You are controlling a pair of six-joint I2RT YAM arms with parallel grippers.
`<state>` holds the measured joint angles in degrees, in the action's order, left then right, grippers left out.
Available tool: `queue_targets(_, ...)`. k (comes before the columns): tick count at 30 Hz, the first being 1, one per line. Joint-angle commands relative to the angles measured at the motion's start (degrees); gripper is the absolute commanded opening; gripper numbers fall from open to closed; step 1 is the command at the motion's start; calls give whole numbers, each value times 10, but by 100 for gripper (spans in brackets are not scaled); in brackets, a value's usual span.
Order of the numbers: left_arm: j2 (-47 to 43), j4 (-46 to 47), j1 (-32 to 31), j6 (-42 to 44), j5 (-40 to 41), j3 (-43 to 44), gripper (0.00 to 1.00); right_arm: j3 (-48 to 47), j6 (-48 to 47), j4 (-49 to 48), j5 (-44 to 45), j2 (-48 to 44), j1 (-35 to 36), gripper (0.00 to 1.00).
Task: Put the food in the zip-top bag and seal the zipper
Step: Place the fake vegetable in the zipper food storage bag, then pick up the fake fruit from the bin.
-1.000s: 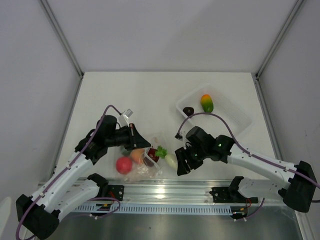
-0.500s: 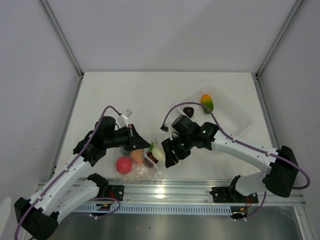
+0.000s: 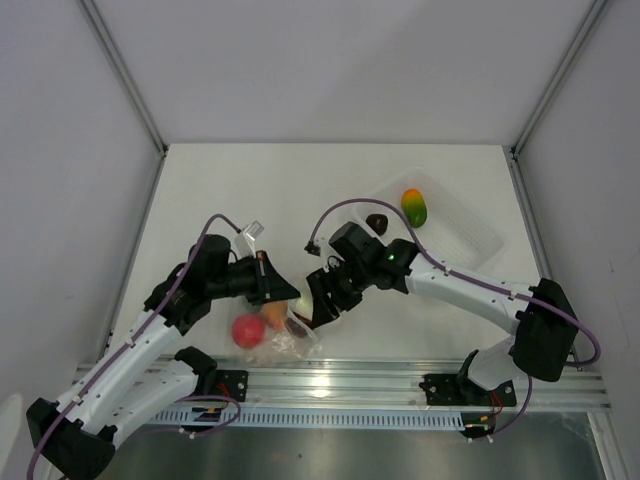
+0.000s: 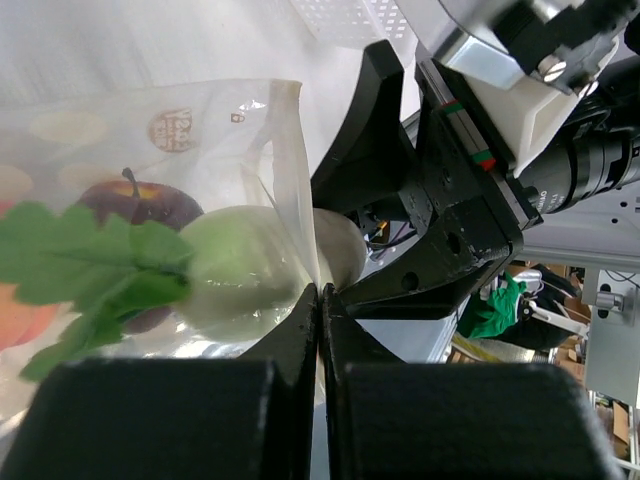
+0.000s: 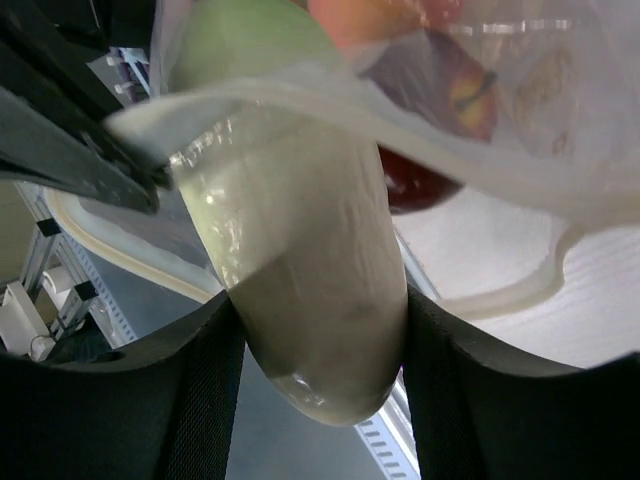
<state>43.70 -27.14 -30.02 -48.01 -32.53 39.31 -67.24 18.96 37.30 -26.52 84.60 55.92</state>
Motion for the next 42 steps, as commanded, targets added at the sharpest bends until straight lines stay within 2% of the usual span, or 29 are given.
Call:
queue_targets(1,-9,5,-7,-8,1,16,1,-27,27,-78,-25,16,3,34)
queue_targets(2,-11,5,-7,-9,2,17,1,-20,33,-88,-34,21,2,37)
queue_targets(3,-13,2,-7,-9,3,20,1,-18,36,-104,-38,24,2,46)
queue_targets(5,-15,-4,-7,-7,6,23,1,-7,43,-118,-45,30,3,56)
queue_targets(6,-16,-5,-7,-6,7,26,1,-3,44,-121,-42,29,2,65)
queue_targets(10,-16,-5,-7,-7,10,25,1,19,44,-132,-16,9,2,86)
queue_targets(11,-15,-3,-7,-8,9,23,1,23,46,-137,-12,4,-1,99)
queue_targets(16,-10,3,-7,-9,7,24,0,53,56,-147,-5,-26,-15,99)
queue_targets(24,-3,5,-7,-4,5,25,1,75,49,-87,39,-101,-46,99)
queue_targets(27,2,11,-7,-3,2,24,0,74,47,-57,88,-127,-64,97)
queue_targets(31,9,19,-7,-4,-4,22,1,77,52,-45,125,-159,-138,92)
queue_targets(33,10,22,-8,-5,-6,21,0,72,56,-44,174,-163,-184,89)
queue_targets(37,5,21,-8,-2,-6,21,1,73,78,-90,241,-151,-255,88)
queue_targets(42,1,15,-8,0,-7,18,1,60,109,-167,217,-80,-348,88)
